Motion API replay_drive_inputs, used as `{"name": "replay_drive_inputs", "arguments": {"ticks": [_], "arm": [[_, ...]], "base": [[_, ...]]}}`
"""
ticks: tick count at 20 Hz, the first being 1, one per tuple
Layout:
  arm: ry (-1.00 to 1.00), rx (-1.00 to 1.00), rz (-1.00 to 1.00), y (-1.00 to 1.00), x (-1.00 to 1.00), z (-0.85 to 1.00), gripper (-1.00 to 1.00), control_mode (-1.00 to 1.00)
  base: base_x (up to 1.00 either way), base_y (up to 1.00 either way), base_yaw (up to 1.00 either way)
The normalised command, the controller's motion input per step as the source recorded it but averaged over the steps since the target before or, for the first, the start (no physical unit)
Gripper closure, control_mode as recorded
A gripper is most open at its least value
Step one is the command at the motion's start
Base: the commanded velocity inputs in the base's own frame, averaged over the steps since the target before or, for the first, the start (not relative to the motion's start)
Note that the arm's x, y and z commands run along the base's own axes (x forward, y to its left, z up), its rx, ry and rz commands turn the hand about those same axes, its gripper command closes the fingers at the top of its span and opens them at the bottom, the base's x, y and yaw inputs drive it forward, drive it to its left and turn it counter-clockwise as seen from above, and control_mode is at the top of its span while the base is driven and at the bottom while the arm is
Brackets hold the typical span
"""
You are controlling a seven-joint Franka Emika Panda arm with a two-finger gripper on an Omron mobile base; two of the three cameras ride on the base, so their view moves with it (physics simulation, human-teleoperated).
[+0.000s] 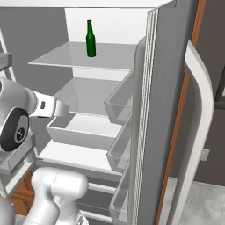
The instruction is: Place the beer on the top shelf of the fridge to keep it out of children's reach, and place the mushroom and garlic on lower shelves for easy access.
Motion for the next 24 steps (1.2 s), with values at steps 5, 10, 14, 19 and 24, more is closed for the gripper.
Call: {"name": "replay_drive_inputs", "arguments": {"ticks": [5, 10, 14, 19, 24], "arm": [[0.0, 0.0, 0.0, -0.01, -0.4, -0.03, -1.0, 1.0], [0.0, 0.0, 0.0, 0.0, 0.0, 0.0, -1.0, 1.0], [0.0, 0.0, 0.0, 0.0, 0.0, 0.0, -1.0, 1.0], [0.0, 0.0, 0.0, 0.0, 0.0, 0.0, -1.0, 1.0], [0.0, 0.0, 0.0, 0.0, 0.0, 0.0, -1.0, 1.0]], "base": [[-0.32, -0.03, 0.0], [-0.84, -0.03, 0.0], [-0.82, -0.18, 0.05], [-0.54, -0.22, 0.14], [-0.34, -0.21, 0.29]]}}
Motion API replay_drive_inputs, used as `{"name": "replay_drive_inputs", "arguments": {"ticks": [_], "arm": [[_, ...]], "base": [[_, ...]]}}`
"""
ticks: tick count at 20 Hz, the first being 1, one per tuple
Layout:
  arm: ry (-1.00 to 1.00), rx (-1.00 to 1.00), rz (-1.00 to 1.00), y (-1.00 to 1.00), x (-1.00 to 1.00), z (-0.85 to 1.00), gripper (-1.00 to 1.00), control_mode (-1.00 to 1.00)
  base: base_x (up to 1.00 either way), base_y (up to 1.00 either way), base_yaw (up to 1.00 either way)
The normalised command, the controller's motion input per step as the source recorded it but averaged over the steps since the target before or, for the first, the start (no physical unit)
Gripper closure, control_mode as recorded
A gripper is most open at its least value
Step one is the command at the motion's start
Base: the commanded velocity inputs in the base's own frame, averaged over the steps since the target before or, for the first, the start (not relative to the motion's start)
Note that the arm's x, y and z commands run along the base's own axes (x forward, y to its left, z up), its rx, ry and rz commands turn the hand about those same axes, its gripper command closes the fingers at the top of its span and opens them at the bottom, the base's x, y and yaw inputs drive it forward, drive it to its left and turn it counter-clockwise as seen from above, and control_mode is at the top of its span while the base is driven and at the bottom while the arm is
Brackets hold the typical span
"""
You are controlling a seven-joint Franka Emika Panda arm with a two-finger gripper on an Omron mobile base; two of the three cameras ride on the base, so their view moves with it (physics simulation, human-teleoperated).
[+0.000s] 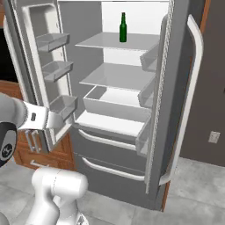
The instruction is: Place the beer on the top shelf of the fridge to keep it out of children's reach, and place the mushroom and garlic on lower shelves for easy access.
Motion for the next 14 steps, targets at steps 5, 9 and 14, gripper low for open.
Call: {"name": "replay_drive_inputs", "arguments": {"ticks": [5, 9, 14], "arm": [[0.0, 0.0, 0.0, 0.0, 0.0, 0.0, -1.0, 1.0], [0.0, 0.0, 0.0, 0.0, 0.0, 0.0, -1.0, 1.0], [0.0, 0.0, 0.0, 0.0, 0.0, 0.0, -1.0, 1.0]], "base": [[-0.19, -0.48, 0.41], [-0.29, -0.52, 0.47], [-0.59, -0.15, 0.47]]}}
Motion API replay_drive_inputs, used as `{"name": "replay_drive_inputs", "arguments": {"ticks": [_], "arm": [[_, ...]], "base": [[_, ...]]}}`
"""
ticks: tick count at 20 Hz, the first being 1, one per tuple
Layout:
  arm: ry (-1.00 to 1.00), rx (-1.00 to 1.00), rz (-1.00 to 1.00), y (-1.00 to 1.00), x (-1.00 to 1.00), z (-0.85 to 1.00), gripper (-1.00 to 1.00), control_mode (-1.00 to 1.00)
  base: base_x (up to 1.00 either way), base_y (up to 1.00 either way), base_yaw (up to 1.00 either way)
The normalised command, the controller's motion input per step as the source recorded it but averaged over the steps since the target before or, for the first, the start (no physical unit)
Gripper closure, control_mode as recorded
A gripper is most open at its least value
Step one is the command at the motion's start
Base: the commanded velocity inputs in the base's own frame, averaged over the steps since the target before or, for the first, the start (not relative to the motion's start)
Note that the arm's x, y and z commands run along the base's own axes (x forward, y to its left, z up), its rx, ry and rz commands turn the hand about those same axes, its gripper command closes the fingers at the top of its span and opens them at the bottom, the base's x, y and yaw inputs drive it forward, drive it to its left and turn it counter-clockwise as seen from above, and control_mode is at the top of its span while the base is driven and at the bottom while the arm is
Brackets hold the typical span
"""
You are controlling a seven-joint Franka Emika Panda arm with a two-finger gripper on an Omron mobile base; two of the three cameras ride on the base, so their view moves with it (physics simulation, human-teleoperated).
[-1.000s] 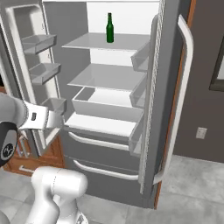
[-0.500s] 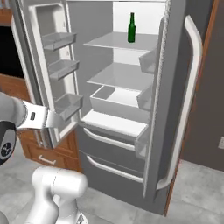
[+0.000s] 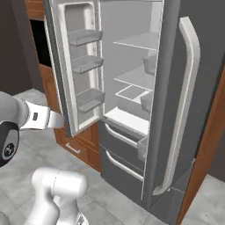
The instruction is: Place the beer on the top shelf of the fridge to keep it out of children's reach, and place the mushroom and garlic on lower shelves for easy access.
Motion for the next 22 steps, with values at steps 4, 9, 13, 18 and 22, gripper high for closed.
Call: {"name": "replay_drive_inputs", "arguments": {"ticks": [4, 9, 13, 18, 22], "arm": [[0.0, 0.0, 0.0, 0.0, 0.0, 0.0, -1.0, 1.0], [0.0, 0.0, 0.0, 0.0, 0.0, 0.0, -1.0, 1.0], [0.0, 0.0, 0.0, 0.0, 0.0, 0.0, -1.0, 1.0], [0.0, 0.0, 0.0, 0.0, 0.0, 0.0, -1.0, 1.0], [0.0, 0.0, 0.0, 0.0, 0.0, 0.0, -1.0, 1.0]], "base": [[-0.67, 0.0, 0.47], [-0.66, 0.0, 0.48], [-0.66, 0.0, 0.5], [-0.72, 0.0, 0.5], [-0.95, -0.02, 0.41]]}}
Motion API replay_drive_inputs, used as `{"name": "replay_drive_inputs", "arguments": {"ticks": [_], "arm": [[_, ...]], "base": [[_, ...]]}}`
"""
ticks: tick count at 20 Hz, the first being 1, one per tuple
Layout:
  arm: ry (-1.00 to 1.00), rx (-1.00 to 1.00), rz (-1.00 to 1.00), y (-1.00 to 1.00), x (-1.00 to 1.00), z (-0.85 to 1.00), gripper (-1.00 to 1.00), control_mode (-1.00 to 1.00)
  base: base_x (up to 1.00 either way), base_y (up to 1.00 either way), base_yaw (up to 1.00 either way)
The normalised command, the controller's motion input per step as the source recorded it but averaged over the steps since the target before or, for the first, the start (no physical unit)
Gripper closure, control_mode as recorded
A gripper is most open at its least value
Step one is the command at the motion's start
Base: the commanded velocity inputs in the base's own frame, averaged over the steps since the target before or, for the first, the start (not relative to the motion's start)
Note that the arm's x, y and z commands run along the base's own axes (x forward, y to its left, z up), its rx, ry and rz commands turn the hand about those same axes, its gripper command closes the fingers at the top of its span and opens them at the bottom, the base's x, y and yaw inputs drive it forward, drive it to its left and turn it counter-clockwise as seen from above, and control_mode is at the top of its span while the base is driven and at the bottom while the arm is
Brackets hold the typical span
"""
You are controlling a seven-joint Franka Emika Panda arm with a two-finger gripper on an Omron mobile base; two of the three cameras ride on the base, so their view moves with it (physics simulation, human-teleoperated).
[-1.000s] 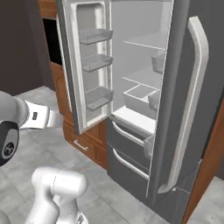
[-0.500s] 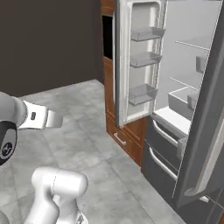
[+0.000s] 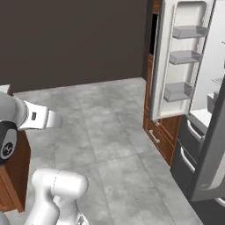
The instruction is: Place the beer on the top shelf of the fridge to keep it out of children's reach, and place the mushroom and garlic on lower shelves for easy access.
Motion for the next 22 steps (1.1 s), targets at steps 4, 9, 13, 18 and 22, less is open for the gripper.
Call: {"name": "replay_drive_inputs", "arguments": {"ticks": [4, 9, 13, 18, 22], "arm": [[0.0, 0.0, 0.0, 0.0, 0.0, 0.0, -1.0, 1.0], [0.0, 0.0, 0.0, 0.0, 0.0, 0.0, -1.0, 1.0], [0.0, 0.0, 0.0, 0.0, 0.0, 0.0, -1.0, 1.0], [0.0, 0.0, 0.0, 0.0, 0.0, 0.0, -1.0, 1.0], [0.0, 0.0, 0.0, 0.0, 0.0, 0.0, -1.0, 1.0]], "base": [[-0.96, 0.0, 0.34], [-0.21, 0.67, 0.22], [0.0, 0.99, 0.17], [0.0, 1.0, 0.14], [0.05, 1.0, 0.15]]}}
